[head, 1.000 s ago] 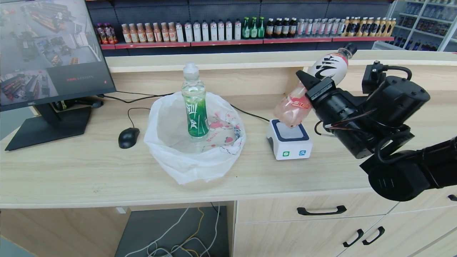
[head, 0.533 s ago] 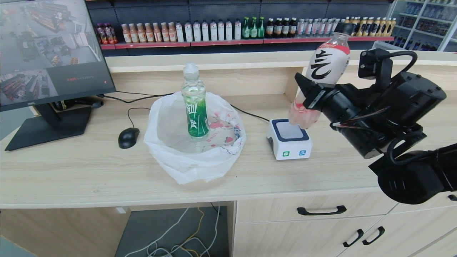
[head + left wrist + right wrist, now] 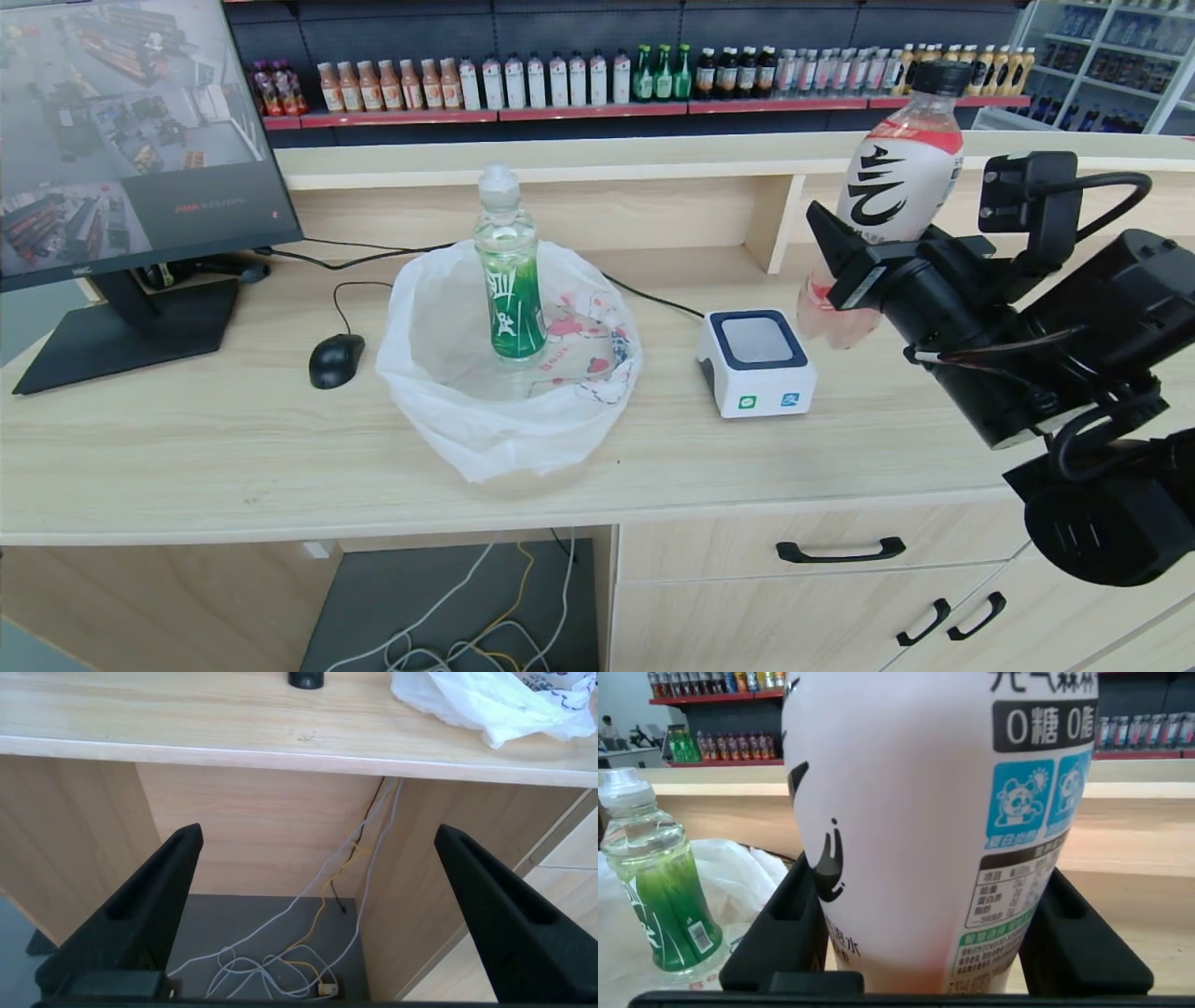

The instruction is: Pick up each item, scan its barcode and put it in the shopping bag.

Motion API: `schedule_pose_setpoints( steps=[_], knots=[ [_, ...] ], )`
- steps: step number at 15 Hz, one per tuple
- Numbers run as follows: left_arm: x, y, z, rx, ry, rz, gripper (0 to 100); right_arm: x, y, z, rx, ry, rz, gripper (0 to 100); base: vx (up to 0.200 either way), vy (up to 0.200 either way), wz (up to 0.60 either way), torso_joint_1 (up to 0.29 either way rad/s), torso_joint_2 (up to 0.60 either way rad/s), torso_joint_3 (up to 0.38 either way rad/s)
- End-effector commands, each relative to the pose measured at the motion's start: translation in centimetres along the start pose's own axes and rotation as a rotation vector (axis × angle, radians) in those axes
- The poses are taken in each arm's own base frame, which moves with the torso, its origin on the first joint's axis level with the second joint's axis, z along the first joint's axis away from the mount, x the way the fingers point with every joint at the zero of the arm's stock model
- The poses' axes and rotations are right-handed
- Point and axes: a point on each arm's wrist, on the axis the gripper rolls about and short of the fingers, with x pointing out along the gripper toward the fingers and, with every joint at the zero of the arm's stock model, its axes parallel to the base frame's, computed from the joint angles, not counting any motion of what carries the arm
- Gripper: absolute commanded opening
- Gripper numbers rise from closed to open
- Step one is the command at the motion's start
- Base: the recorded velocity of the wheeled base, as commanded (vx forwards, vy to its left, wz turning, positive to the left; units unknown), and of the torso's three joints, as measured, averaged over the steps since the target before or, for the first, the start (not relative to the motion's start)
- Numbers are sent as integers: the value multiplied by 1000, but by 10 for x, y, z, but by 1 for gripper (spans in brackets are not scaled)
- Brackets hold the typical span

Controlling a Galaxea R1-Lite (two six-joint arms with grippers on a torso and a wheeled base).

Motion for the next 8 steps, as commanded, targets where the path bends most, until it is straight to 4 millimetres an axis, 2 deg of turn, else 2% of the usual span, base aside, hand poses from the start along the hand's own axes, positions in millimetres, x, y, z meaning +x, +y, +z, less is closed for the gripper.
schedule_pose_setpoints(
  steps=[1,4,8],
  knots=[
    [0,0,0,-1,0,1,100,-4,2,2,-3,-3,7,0,0,0,0,0,0,0],
    [0,0,0,-6,0,1,100,-4,1,-2,14,9,10,0,0,0,0,0,0,0],
    [0,0,0,-9,0,1,100,-6,3,-2,25,2,16,0,0,200,0,-2,4,1]
  ],
)
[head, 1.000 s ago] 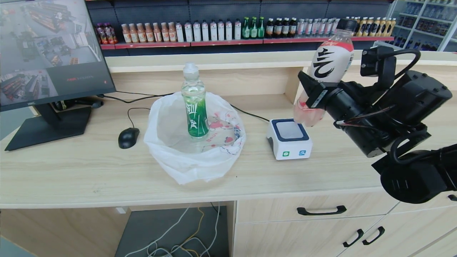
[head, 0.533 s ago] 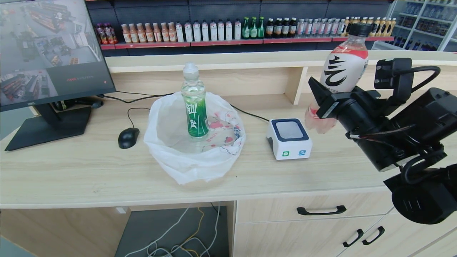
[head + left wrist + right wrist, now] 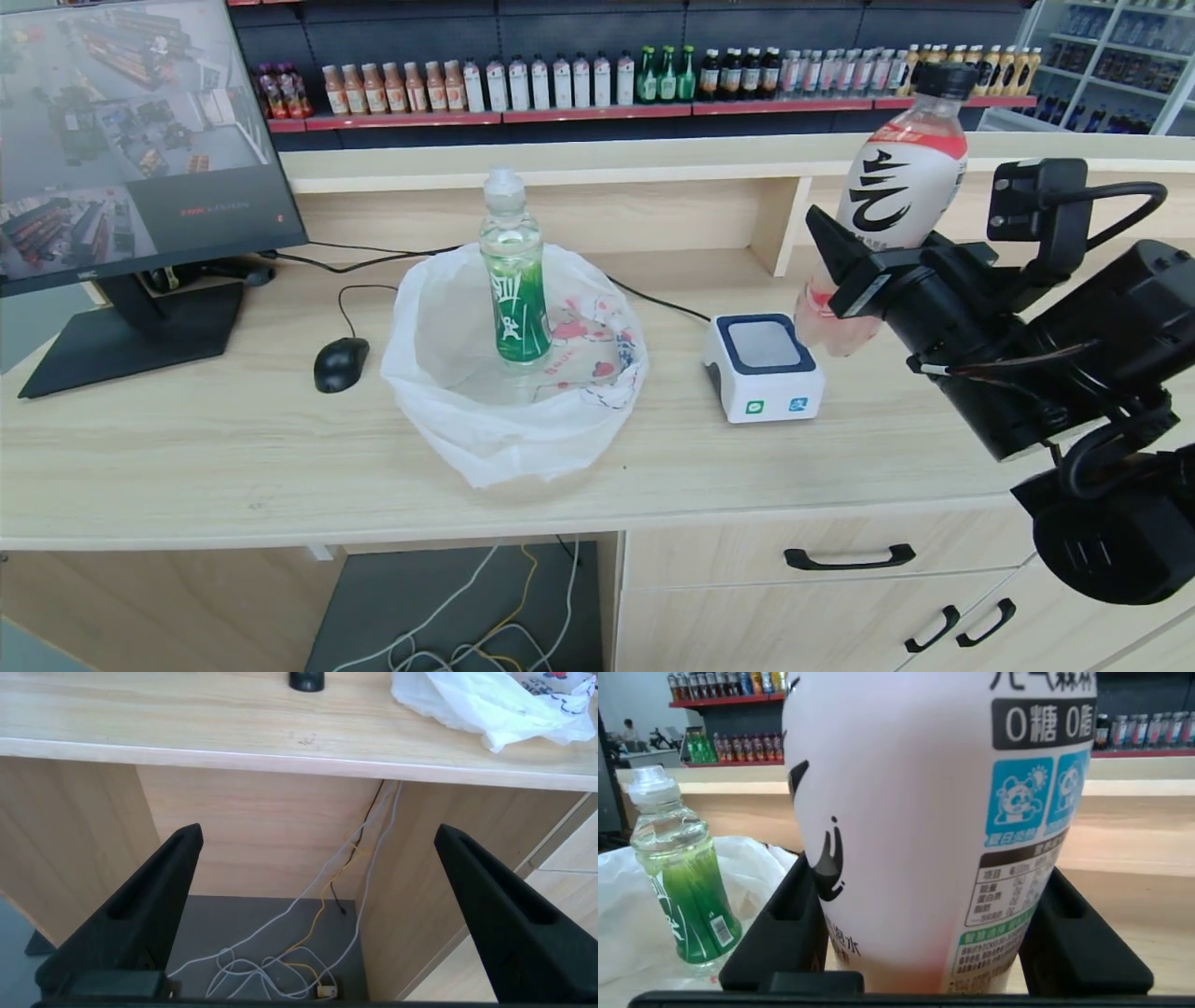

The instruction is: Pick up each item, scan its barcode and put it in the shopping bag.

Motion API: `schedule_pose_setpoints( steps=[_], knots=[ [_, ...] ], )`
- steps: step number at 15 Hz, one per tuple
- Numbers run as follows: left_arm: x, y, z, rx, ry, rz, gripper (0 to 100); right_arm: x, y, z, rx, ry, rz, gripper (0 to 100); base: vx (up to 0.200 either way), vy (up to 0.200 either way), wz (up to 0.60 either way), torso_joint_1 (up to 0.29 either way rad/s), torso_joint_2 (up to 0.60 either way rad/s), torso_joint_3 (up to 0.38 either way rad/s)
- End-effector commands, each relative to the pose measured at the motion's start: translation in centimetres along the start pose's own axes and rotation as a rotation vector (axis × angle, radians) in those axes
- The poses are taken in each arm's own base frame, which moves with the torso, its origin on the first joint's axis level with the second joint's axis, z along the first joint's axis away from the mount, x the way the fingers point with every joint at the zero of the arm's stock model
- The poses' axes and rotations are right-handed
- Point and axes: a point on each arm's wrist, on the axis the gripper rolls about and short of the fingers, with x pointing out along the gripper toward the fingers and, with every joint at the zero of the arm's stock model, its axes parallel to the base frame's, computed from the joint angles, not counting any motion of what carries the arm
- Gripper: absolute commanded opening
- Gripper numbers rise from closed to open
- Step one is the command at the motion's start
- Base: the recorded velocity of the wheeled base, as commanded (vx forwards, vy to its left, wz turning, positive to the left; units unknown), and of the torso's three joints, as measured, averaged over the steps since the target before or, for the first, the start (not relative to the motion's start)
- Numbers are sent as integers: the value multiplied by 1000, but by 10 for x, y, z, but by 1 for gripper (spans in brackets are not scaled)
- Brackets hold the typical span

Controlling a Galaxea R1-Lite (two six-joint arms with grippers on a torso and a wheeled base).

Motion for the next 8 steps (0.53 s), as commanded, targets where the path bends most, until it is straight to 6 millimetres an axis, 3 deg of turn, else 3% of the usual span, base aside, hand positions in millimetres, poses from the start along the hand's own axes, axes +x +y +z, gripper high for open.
schedule_pose_setpoints(
  steps=[1,8],
  knots=[
    [0,0,0,-1,0,0,100,2,-3,-4,5,6,-7,0,0,200,0,2,7,2],
    [0,0,0,2,0,0,100,5,-3,-4,20,-6,-12,0,0,200,0,4,4,2]
  ],
)
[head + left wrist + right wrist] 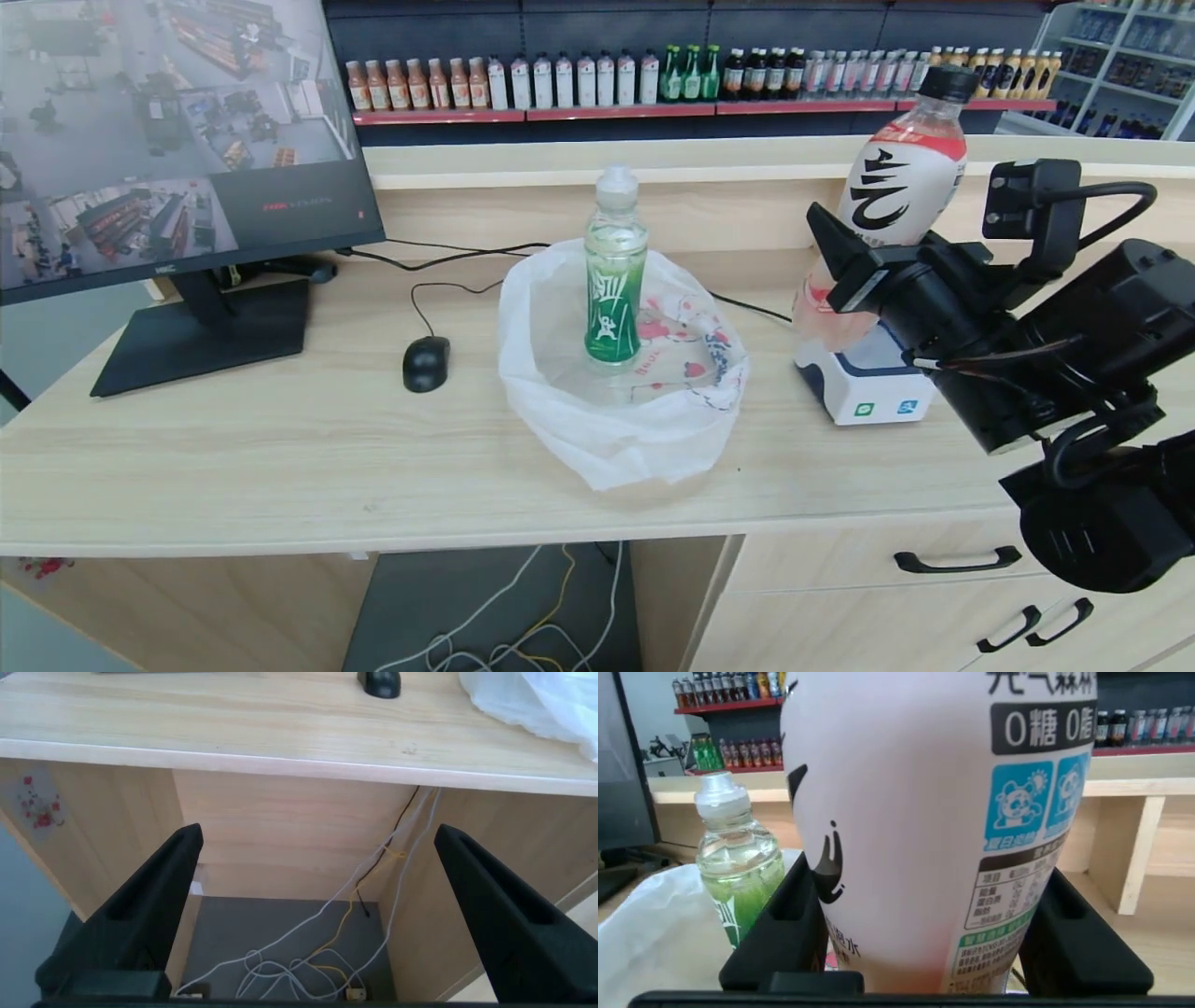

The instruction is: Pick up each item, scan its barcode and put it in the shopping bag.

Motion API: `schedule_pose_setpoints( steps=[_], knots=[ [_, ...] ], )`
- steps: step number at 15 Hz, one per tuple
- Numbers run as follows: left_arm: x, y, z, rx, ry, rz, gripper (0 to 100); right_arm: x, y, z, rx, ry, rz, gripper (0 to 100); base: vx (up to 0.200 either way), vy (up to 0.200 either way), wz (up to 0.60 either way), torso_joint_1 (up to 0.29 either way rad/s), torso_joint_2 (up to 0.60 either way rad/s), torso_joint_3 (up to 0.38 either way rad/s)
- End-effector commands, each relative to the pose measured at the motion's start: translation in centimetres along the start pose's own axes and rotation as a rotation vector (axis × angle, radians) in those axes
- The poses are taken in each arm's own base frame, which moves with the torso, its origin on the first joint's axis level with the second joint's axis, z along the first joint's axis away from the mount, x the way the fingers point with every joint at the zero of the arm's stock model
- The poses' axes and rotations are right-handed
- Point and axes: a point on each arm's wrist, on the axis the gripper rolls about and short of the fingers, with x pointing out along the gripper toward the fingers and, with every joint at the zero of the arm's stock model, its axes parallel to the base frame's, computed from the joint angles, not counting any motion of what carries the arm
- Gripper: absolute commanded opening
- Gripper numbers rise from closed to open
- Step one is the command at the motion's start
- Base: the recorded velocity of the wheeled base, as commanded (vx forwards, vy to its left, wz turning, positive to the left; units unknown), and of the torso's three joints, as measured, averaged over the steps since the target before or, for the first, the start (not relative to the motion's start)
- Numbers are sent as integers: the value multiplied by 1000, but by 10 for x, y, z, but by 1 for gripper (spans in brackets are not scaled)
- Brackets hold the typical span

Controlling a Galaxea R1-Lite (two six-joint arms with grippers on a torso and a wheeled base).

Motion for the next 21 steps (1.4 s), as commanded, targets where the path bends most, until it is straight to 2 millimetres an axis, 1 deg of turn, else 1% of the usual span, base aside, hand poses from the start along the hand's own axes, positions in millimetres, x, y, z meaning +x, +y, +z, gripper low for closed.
schedule_pose_setpoints(
  steps=[1,3,4,12,16,21],
  knots=[
    [0,0,0,0,0,1,100,0,0,-1,0,1,0,0,0,200,0,-2,2,2],
    [0,0,0,3,0,1,100,3,0,2,-8,-13,11,0,0,200,0,5,2,5],
    [0,0,0,9,0,1,100,6,-5,5,-24,-29,4,0,0,0,0,0,0,0],
    [0,0,0,9,0,1,100,7,-3,12,-35,-52,15,0,0,0,0,0,0,0],
    [0,0,0,11,0,1,100,10,-3,2,-37,-31,17,0,0,0,0,0,0,0],
    [0,0,0,23,3,1,100,20,-1,-25,-43,17,16,0,0,0,0,0,0,0]
  ],
)
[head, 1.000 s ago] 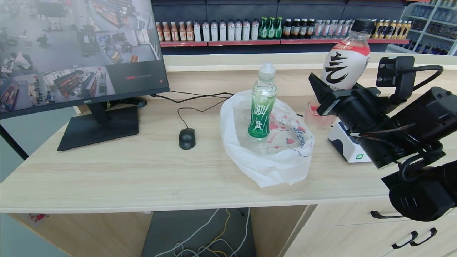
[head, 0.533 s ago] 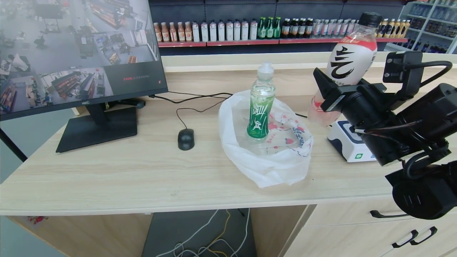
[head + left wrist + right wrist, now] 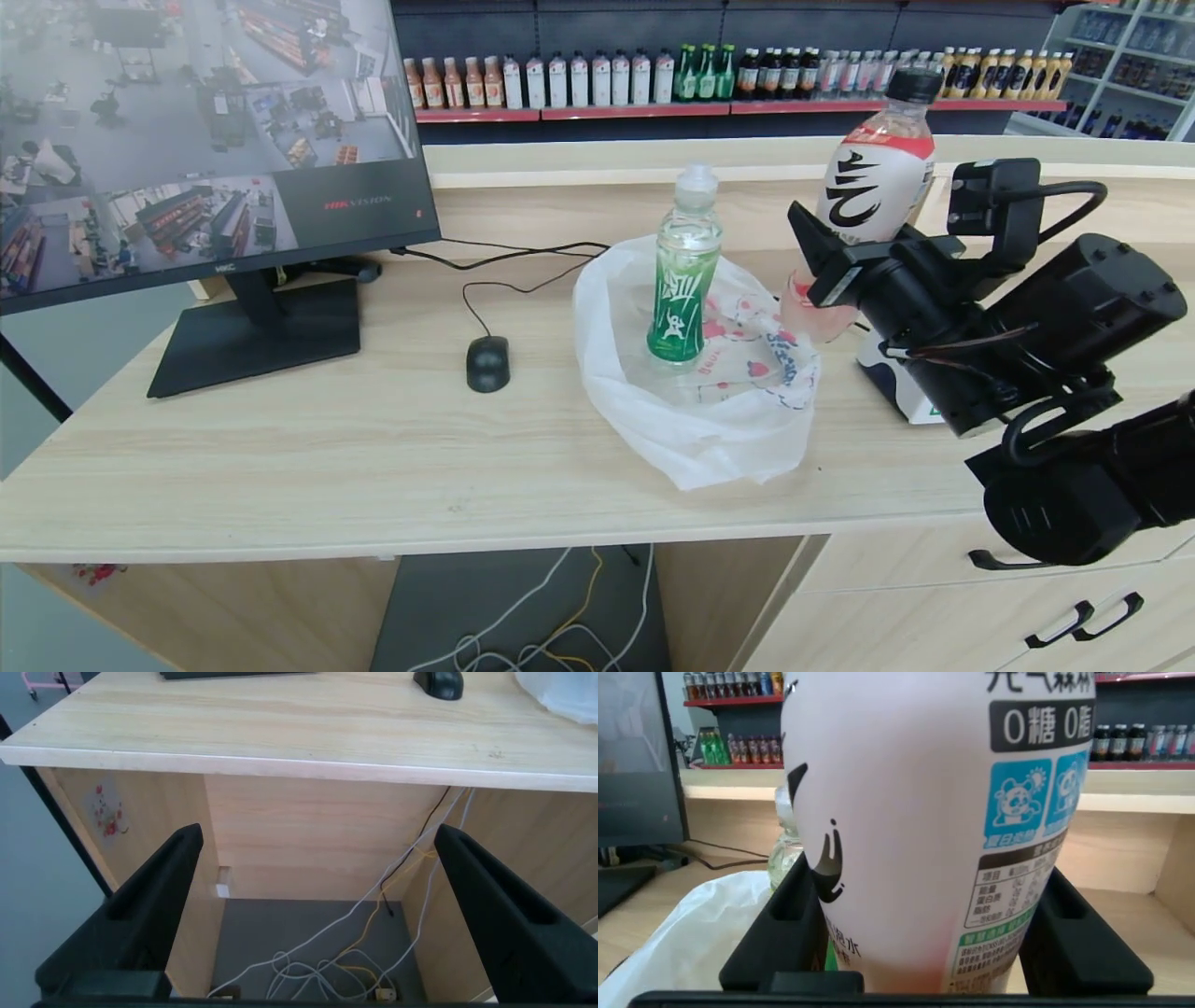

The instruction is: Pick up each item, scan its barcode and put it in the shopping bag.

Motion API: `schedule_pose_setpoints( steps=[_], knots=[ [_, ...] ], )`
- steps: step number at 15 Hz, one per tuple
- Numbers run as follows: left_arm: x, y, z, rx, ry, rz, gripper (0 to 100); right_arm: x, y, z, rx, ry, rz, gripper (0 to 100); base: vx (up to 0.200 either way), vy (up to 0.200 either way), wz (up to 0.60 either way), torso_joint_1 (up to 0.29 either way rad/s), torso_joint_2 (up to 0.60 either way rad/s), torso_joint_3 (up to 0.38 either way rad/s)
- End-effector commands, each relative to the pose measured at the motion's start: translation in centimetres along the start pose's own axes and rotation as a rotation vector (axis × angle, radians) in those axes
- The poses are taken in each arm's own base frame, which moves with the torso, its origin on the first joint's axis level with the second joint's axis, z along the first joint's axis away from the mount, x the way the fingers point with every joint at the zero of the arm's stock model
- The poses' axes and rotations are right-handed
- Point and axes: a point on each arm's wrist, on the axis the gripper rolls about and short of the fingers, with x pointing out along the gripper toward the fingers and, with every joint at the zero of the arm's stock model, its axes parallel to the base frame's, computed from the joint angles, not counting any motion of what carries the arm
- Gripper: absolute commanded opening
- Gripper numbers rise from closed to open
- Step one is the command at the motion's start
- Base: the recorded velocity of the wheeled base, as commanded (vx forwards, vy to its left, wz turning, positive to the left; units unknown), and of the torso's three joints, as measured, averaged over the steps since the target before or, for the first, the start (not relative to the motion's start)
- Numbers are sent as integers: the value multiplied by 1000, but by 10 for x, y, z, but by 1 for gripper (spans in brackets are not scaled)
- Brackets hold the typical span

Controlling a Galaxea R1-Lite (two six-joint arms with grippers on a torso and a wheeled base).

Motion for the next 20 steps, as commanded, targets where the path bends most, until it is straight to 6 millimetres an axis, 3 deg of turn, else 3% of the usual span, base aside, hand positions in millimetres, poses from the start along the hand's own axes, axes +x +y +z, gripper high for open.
schedule_pose_setpoints(
  steps=[1,11,15,20],
  knots=[
    [0,0,0,1,0,1,100,11,0,-14,-4,8,-5,0,0,0,0,0,0,0],
    [0,0,0,-1,-2,1,100,40,8,-71,-4,52,4,0,0,0,0,0,0,0],
    [0,0,0,-1,-2,1,100,40,9,-98,-11,104,34,0,0,0,0,0,0,0],
    [0,0,0,-1,0,1,100,41,8,-111,-11,122,32,0,0,0,0,0,0,0]
  ],
)
